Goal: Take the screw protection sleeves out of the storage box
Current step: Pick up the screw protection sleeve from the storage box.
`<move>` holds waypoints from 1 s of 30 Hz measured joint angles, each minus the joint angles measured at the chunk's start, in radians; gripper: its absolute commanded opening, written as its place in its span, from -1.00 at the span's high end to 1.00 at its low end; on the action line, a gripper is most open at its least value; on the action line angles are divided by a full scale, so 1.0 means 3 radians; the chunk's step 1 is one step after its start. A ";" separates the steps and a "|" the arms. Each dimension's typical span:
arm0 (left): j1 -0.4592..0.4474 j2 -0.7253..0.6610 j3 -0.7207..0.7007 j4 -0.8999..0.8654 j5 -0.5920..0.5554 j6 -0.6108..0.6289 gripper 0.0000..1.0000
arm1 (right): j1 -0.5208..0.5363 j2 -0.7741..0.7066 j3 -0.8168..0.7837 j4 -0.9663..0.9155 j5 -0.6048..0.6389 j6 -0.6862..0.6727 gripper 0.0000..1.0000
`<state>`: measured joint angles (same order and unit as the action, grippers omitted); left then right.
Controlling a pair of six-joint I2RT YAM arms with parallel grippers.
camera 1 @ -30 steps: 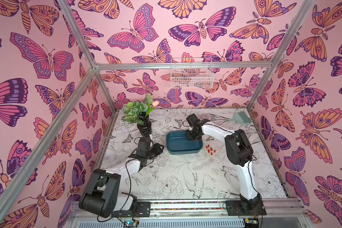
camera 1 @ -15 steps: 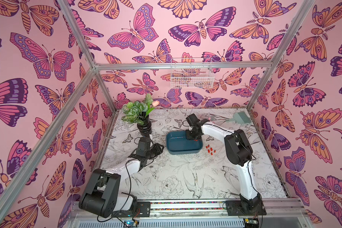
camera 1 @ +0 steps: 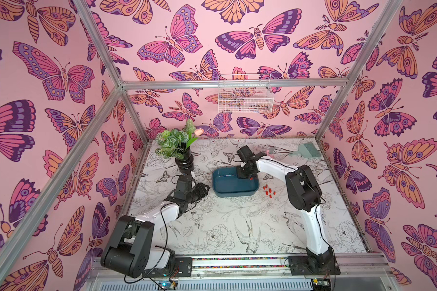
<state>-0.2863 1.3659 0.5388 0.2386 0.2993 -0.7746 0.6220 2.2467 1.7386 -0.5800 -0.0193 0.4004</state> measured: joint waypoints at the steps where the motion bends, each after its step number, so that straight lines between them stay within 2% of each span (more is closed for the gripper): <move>1: 0.0000 0.0000 0.0000 0.0000 0.0000 0.0000 0.37 | 0.0001 0.0000 0.0000 0.0010 0.0000 0.0001 0.76; 18: 0.0000 0.0000 0.0000 0.0000 0.0000 0.0000 0.37 | 0.0009 -0.0259 -0.0117 -0.0072 -0.0027 -0.0001 0.84; 30: 0.0000 -0.0001 0.0000 0.0000 0.0000 -0.0001 0.38 | 0.0009 -0.0711 -0.0577 -0.0072 -0.0106 0.0060 0.84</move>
<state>-0.2863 1.3655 0.5388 0.2386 0.2993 -0.7750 0.6247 2.0335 1.5654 -0.6018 -0.0509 0.4183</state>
